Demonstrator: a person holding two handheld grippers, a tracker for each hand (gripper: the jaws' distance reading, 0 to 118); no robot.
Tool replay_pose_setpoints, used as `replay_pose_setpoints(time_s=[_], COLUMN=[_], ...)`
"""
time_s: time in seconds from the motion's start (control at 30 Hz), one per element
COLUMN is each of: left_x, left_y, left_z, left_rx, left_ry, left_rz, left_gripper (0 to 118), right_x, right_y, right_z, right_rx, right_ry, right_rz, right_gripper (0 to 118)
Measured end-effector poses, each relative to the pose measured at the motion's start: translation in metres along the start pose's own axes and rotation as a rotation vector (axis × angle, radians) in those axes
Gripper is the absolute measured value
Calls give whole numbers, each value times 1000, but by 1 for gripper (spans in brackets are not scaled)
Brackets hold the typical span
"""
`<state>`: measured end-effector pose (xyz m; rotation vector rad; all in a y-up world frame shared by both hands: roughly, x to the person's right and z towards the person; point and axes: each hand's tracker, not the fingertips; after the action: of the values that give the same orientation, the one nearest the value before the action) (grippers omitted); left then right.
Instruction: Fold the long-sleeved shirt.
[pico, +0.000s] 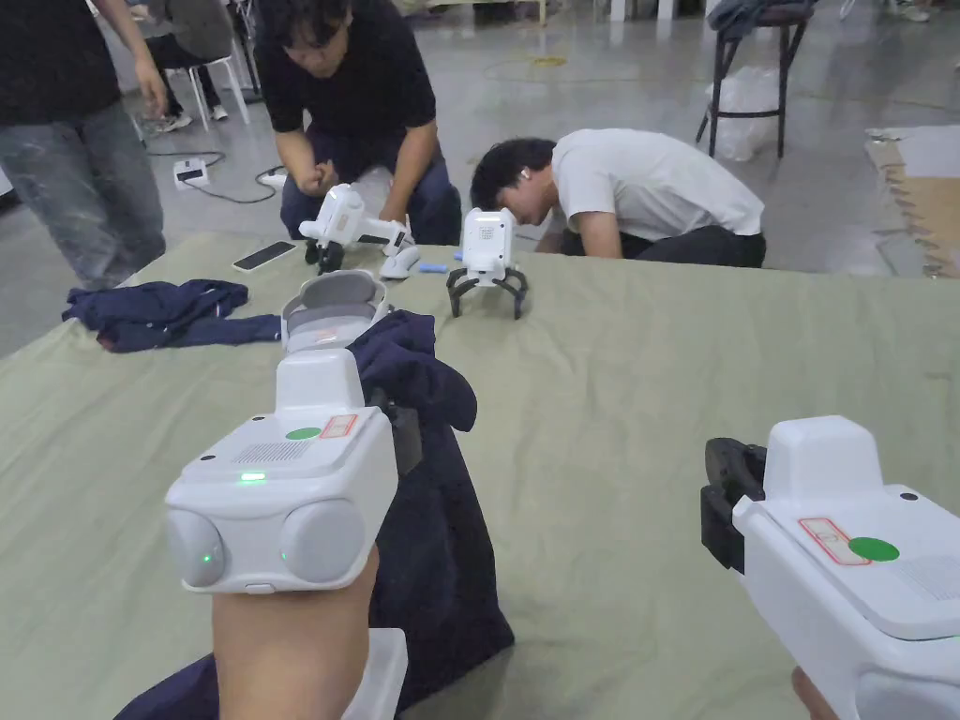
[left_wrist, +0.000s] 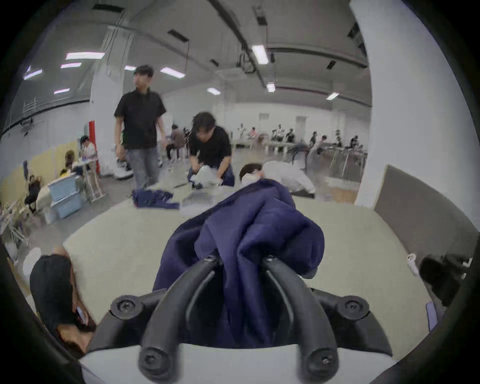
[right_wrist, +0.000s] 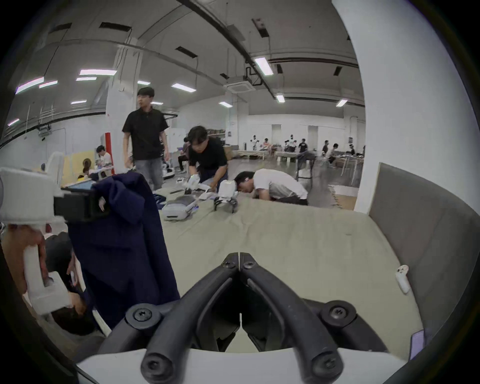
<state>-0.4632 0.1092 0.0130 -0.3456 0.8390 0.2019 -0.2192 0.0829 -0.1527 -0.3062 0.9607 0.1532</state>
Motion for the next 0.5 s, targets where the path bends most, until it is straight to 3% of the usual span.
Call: replay_pose_setpoints(time_s=[0.2,0.23,0.37,0.43,0.5], left_x=[74,46,85,170,195], left_y=[43,25,44,91,92], left_z=[24,18,31,47,49], left_rx=[129,138,185,199,196], left_ry=[-150,-170,-264,-310,-351], left_rz=[-86,-99,-126,-141,-160], left_gripper=[24,24,24,24,24], right_x=[48,56,81,95,121], right_y=[15,17,26,31,26], right_z=[37,43,62,73,73], right_rx=[57,67,98,116,128], right_ry=[-103,-117,-170,-201,-231], right_rz=[-30,-35,-43,-50,-55], right_gripper=[0,0,0,0,0])
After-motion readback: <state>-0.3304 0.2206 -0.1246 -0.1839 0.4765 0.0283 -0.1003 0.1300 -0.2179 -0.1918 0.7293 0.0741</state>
